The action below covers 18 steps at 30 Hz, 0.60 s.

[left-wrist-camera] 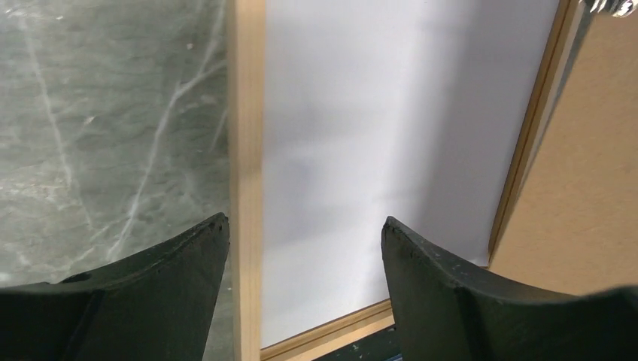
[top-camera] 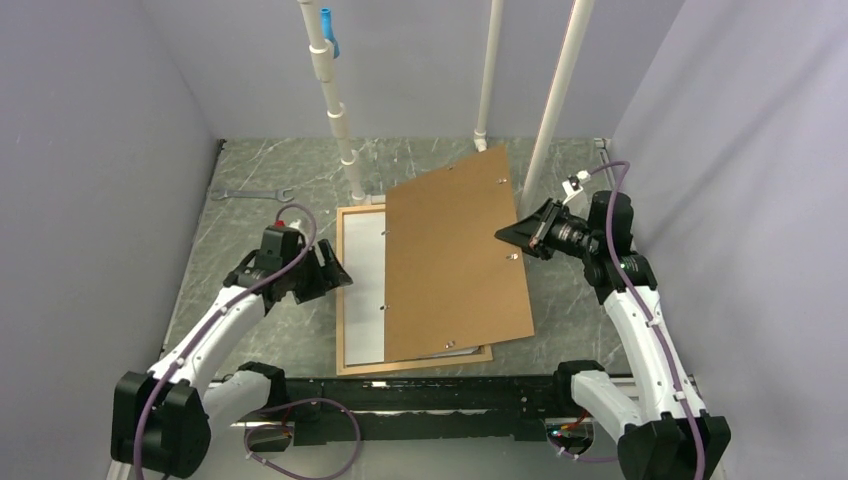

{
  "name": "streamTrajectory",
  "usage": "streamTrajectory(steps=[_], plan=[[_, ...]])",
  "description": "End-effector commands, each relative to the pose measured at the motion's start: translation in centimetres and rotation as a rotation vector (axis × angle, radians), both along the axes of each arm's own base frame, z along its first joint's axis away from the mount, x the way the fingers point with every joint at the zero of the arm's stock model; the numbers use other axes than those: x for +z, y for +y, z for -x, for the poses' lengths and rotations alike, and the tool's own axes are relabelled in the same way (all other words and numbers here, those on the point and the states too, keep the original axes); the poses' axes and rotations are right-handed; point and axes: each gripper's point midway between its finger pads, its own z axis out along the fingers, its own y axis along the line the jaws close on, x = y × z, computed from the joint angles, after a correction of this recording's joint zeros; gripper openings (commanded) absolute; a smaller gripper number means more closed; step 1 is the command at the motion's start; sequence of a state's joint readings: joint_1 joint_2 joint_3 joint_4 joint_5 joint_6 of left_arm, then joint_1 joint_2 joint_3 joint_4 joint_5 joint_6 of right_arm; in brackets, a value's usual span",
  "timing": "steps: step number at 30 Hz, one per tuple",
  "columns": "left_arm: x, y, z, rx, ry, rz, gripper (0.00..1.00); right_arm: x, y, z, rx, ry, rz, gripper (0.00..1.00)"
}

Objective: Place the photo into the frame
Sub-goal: Adjust the photo frame item.

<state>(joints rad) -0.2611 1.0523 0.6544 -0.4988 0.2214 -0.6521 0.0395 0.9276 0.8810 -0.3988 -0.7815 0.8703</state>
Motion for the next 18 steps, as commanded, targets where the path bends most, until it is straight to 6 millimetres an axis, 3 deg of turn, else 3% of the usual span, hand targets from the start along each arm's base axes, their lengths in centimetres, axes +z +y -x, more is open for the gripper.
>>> streamTrajectory(steps=[1, 10, 18], plan=[[-0.9, 0.9, 0.7, 0.026, 0.01, 0.069, 0.76, 2.0, 1.8, 1.0, 0.04, -0.077, 0.03, 0.0], [-4.8, 2.6, 1.9, 0.05, 0.071, 0.094, 0.71, 0.5, 5.8, 1.8, 0.036, -0.064, 0.106, 0.0], [-5.6, 2.8, 2.0, 0.05, 0.076, 0.089, 0.62, 0.3, 8.0, 0.1, 0.033, -0.043, 0.116, 0.0]])
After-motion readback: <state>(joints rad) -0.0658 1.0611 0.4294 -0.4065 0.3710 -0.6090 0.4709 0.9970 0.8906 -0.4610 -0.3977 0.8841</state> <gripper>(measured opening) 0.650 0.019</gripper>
